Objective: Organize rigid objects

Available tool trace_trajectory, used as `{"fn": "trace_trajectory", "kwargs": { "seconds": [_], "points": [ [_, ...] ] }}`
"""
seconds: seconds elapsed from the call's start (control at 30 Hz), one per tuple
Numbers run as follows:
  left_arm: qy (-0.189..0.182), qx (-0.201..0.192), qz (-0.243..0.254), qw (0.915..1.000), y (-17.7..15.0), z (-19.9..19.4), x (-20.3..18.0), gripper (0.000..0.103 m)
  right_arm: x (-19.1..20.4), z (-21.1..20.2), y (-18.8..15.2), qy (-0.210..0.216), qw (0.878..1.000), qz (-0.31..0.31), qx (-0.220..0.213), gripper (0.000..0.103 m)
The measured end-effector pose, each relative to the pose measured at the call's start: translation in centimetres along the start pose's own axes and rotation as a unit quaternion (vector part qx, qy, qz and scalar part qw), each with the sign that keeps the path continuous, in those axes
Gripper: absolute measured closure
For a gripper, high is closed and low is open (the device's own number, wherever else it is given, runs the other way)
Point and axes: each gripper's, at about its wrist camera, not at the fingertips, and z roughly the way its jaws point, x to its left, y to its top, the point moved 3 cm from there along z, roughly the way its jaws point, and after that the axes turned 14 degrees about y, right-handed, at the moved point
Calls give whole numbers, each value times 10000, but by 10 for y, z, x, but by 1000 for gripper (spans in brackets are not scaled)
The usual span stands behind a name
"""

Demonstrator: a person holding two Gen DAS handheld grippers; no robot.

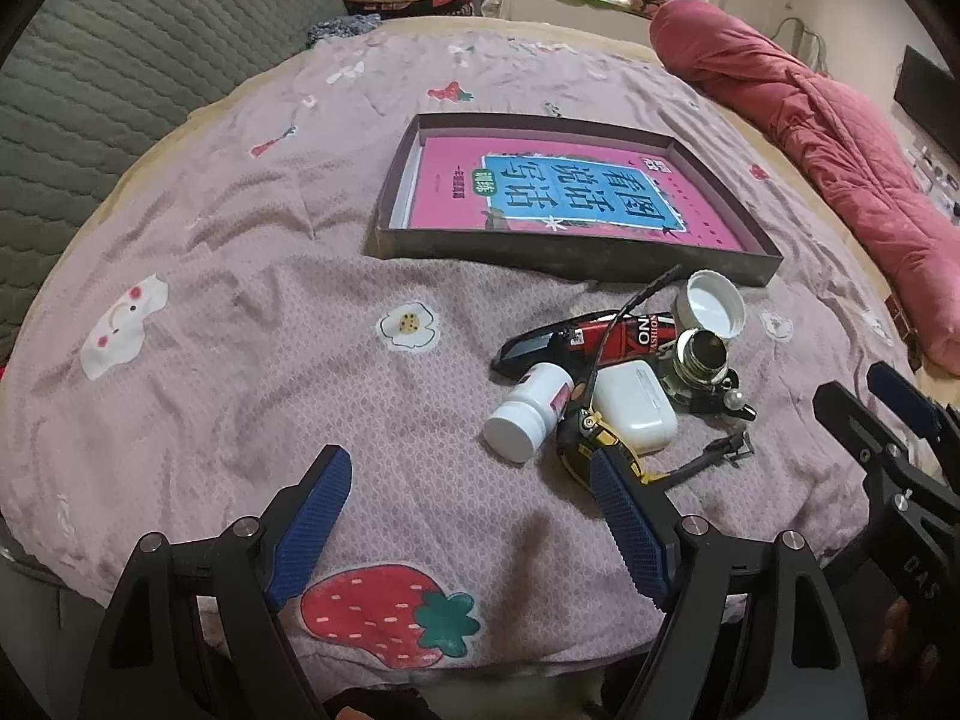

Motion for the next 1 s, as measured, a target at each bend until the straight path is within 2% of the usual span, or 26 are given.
{"fn": "trace_trajectory", "kwargs": {
  "seconds": [0.07,0.27,0.5,0.83,1.0],
  "points": [
    [9,181,77,9998,-1,1,-1,20,0,1,1,9,10000,-17,-2,37],
    [-336,68,98,9994,-2,2,-12,20,-3,3,2,1,10000,-16,28,37],
    [-502,-3,278,9984,-3,-1,-35,20,-10,7,2,-33,10000,22,37,37],
    [-379,150,425,9983,-2,9,-41,20,-26,10,4,-16,9998,181,20,37],
    [-360,154,271,9989,-3,12,-31,20,-28,13,6,-2,9998,203,21,37]
  ]
}}
